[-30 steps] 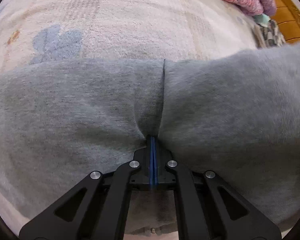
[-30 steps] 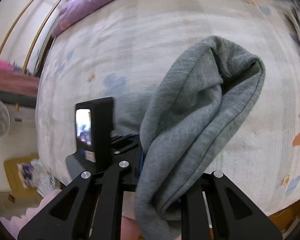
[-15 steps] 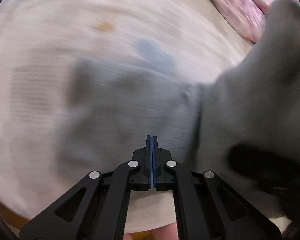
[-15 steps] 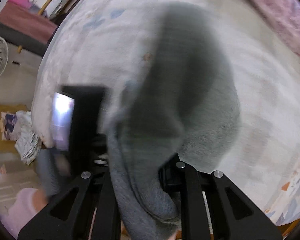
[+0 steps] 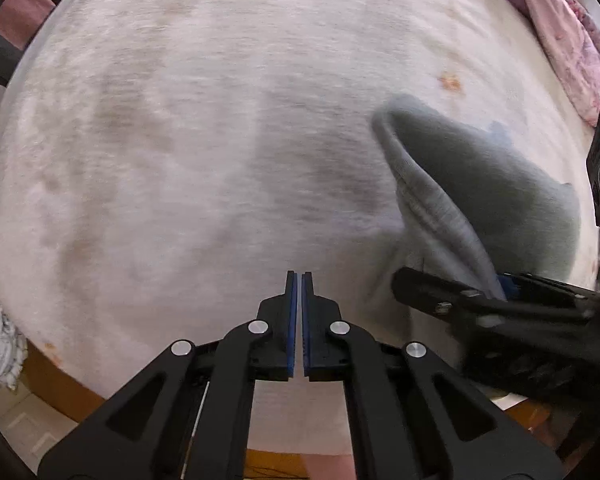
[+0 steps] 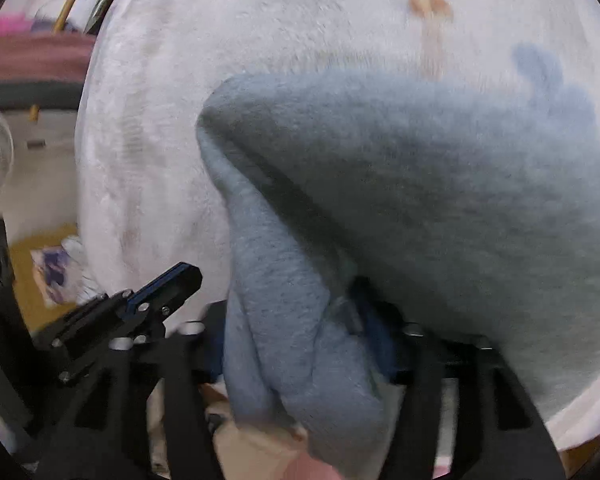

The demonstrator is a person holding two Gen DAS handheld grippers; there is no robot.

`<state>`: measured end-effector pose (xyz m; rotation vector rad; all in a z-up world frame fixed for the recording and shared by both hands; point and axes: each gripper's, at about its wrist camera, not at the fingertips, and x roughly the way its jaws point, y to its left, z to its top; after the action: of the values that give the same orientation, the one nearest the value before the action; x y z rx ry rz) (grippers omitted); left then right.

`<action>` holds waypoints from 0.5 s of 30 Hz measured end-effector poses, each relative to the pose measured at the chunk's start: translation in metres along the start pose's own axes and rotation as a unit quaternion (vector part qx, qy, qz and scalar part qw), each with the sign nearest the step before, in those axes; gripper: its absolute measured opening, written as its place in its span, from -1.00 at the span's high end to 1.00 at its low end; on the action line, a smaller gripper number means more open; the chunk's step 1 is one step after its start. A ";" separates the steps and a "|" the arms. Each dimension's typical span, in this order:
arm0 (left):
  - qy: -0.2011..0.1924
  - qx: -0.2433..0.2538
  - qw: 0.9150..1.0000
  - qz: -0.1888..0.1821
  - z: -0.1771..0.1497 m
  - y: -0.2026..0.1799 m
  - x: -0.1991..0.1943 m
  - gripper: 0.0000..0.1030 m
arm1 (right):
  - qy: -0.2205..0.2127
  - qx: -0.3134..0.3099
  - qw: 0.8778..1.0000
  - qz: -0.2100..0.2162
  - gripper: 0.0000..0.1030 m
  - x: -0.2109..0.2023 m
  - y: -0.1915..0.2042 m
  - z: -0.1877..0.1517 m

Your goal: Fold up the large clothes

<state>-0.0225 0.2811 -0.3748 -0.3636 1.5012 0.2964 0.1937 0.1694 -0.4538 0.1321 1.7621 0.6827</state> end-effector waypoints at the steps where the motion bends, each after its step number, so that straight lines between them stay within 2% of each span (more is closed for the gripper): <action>1: -0.001 -0.002 1.000 -0.002 0.000 0.002 -0.004 0.99 | -0.006 0.014 1.000 0.025 -0.50 -0.006 -0.001 0.000; 2: -0.001 -0.001 1.000 -0.004 0.000 0.002 -0.007 0.99 | -0.015 0.018 0.999 0.034 -0.62 -0.014 0.007 -0.001; 5: -0.008 0.021 1.000 0.001 -0.004 -0.010 -0.024 0.98 | -0.038 0.008 0.999 0.025 -0.65 -0.043 0.006 -0.008; 9: -0.012 0.056 0.998 -0.032 0.004 -0.043 -0.024 0.85 | -0.105 0.018 0.994 -0.035 -0.56 -0.094 -0.019 -0.024; 10: -0.011 0.062 0.997 -0.041 0.005 -0.054 -0.023 0.84 | -0.120 0.017 0.989 -0.082 -0.30 -0.104 -0.029 -0.029; 11: -0.012 0.067 0.996 -0.050 0.009 -0.065 -0.020 0.84 | -0.129 0.012 0.986 -0.107 0.12 -0.109 -0.037 -0.032; 12: -0.014 0.071 0.995 -0.065 0.013 -0.075 -0.014 0.84 | -0.139 0.009 0.984 -0.113 0.29 -0.112 -0.050 -0.033; 13: -0.021 0.074 0.994 -0.078 0.018 -0.085 -0.010 0.85 | -0.145 0.013 0.983 -0.108 0.55 -0.112 -0.057 -0.033; 14: -0.028 0.083 0.992 -0.085 0.019 -0.094 -0.005 0.85 | -0.152 0.018 0.982 -0.108 0.76 -0.110 -0.067 -0.031; 15: -0.027 0.102 0.991 -0.078 0.024 -0.105 0.001 0.85 | -0.153 0.011 0.980 -0.126 0.91 -0.104 -0.070 -0.027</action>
<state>0.0424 0.1950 -0.3698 -0.3044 1.4263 0.0279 0.2196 0.0574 -0.3972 0.0252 1.4593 0.4327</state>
